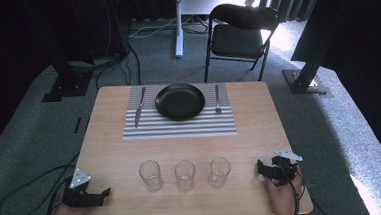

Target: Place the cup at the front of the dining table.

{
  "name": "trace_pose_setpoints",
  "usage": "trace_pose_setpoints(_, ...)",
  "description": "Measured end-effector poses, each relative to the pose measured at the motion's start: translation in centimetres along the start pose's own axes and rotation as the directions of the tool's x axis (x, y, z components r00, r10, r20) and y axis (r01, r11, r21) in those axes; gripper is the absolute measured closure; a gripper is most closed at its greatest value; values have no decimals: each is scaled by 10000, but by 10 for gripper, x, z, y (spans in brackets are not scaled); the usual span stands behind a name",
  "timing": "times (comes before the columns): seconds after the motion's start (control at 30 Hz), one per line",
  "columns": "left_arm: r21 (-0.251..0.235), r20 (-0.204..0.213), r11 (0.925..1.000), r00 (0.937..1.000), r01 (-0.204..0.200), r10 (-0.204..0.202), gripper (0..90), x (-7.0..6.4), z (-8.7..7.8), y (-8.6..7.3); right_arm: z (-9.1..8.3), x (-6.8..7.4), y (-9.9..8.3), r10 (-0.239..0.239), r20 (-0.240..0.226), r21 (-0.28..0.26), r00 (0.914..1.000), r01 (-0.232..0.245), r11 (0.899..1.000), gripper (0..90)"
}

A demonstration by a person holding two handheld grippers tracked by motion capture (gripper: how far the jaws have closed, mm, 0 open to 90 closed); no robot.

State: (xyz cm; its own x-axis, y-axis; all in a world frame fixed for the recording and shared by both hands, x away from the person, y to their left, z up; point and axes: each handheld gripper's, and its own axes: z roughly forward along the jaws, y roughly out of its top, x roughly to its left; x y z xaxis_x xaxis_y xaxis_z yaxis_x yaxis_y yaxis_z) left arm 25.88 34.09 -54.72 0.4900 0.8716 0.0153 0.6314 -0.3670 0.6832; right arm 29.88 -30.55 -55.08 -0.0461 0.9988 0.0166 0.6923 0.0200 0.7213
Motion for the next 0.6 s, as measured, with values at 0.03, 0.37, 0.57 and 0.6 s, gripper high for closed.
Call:
trace_pose_setpoints(0.03,-3,-2,10000,10000,13,-13,4,0,0,0,0,0,0,0,1,-1,10000,0,10000,120)
trace_pose_setpoints(0.37,-20,-13,10000,10000,-3,3,5,0,0,0,0,0,0,-11,-1,3,10000,11,10000,120)
trace_pose_setpoints(0.57,-4,126,9999,9998,-133,133,10,2,-1,0,0,0,0,-7,3,4,10000,7,10000,120)
trace_pose_setpoints(0.6,-6,147,9999,9998,-148,148,10,1,-1,0,0,0,0,-7,2,4,10000,7,10000,120)
